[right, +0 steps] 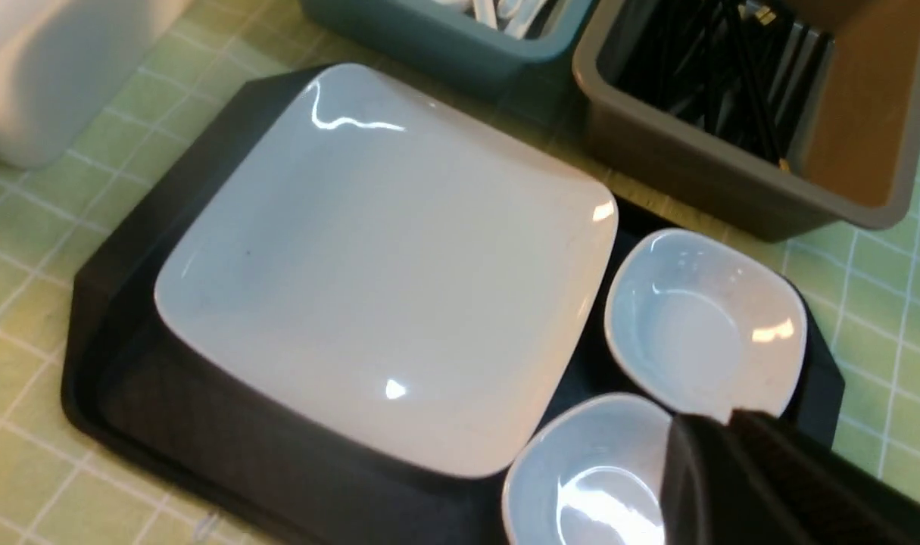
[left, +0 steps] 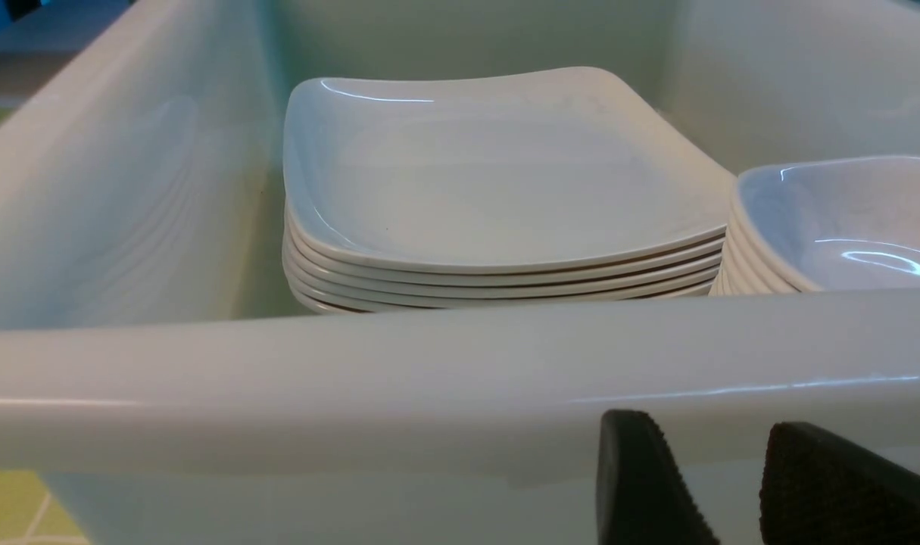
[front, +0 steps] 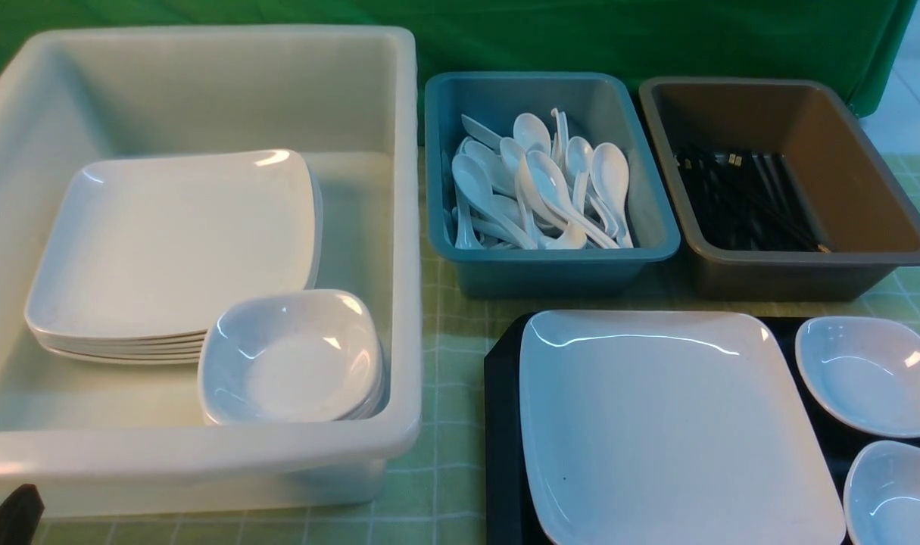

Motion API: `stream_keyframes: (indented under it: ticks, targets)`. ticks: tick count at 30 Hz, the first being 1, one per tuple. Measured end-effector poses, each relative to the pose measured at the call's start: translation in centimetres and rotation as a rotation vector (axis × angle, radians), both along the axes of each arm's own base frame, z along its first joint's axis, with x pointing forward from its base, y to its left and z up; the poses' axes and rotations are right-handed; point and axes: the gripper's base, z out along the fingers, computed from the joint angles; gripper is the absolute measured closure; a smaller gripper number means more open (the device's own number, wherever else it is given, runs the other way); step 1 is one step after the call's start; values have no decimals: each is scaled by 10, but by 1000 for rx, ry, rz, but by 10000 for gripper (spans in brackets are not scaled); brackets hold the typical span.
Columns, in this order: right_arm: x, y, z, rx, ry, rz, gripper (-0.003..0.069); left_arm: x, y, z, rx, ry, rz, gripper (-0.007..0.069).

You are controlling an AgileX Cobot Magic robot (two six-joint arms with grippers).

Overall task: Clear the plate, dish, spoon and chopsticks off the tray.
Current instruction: Use the left arm to grab a plate from the dinner plate

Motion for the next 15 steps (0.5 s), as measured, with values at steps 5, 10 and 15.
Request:
stream_keyframes:
  ticks: [5,10,15]
  targets:
    - [-23,-11,-24,28,-59,3,621,0,0,0,0,0,0,401]
    - [-30,-14,-37,34,-73,3,608,0,-2,1,-148,-11,2,401]
    - [-28,-13,-38,39,-86,6,608,0,-7,9,-911,-29,12,401]
